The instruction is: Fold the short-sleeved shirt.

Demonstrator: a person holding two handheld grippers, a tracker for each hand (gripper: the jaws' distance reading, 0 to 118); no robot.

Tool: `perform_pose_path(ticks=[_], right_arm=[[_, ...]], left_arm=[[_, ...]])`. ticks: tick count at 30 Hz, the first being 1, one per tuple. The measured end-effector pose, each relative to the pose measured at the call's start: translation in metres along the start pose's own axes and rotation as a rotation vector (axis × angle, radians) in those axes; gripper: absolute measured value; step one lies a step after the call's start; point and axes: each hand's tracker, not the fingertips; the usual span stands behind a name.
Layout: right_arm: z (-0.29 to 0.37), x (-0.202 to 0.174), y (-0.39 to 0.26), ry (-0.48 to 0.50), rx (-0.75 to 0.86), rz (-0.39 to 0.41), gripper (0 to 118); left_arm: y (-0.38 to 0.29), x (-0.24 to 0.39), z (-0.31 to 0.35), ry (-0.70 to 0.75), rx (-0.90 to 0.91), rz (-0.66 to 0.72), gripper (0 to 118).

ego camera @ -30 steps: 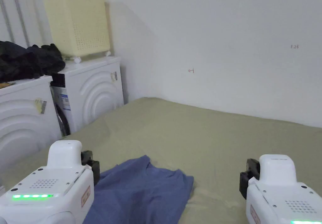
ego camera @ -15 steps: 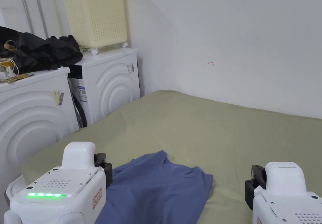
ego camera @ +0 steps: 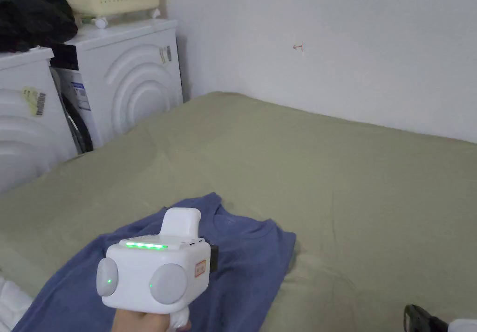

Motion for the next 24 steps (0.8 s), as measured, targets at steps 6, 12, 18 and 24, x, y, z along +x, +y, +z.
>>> perform_pose_path(ticks=[6,12,18,24], right_arm=[[-0.010,0.014,-0.027,-0.018,-0.095,-0.037,0],[-0.015,0.022,-0.047,-0.021,-0.179,-0.076,0],[0.010,0.038,-0.049,-0.067,-0.175,-0.082,0],[0.053,0.060,-0.052,-0.124,-0.156,-0.124,0]], left_arm=[[-0.011,-0.001,-0.075,-0.087,-0.224,-0.029,115],[-0.028,0.015,-0.116,-0.014,-0.300,-0.093,114],[-0.030,0.024,-0.102,-0.011,-0.266,-0.151,83],[-0.018,0.024,-0.070,0.015,-0.240,-0.120,11]])
